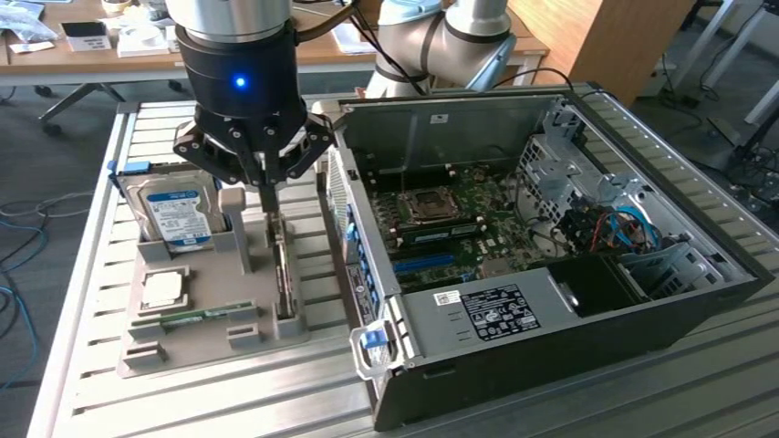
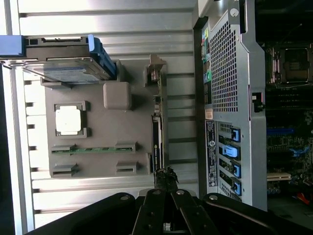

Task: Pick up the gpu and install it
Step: 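Pick up the gpu and move the gpu toward the slot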

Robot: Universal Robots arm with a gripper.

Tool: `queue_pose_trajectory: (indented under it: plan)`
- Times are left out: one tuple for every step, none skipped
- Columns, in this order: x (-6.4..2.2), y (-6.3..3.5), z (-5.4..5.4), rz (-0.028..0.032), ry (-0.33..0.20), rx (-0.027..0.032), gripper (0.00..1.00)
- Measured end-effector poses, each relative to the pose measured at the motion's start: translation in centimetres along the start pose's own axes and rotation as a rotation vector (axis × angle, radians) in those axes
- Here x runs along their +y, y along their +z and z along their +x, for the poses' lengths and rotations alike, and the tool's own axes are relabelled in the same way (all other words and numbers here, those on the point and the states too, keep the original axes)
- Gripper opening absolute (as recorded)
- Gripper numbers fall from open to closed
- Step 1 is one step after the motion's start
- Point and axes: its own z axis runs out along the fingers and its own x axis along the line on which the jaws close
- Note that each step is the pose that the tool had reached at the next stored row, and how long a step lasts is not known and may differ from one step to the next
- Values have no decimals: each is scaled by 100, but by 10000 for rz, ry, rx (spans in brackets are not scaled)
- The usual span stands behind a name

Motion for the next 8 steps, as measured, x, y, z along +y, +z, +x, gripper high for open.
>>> queue_pose_trajectory:
  plan:
    - [0, 0, 0, 0, 0, 0, 11]
    - [0, 0, 0, 0, 0, 0, 11]
    - [0, 0, 0, 0, 0, 0, 12]
    - [0, 0, 0, 1, 0, 0, 17]
    - [0, 0, 0, 1, 0, 0, 24]
    - [0, 0, 0, 0, 0, 0, 24]
    - [0, 0, 0, 0, 0, -1, 24]
    - [0, 0, 0, 0, 0, 0, 29]
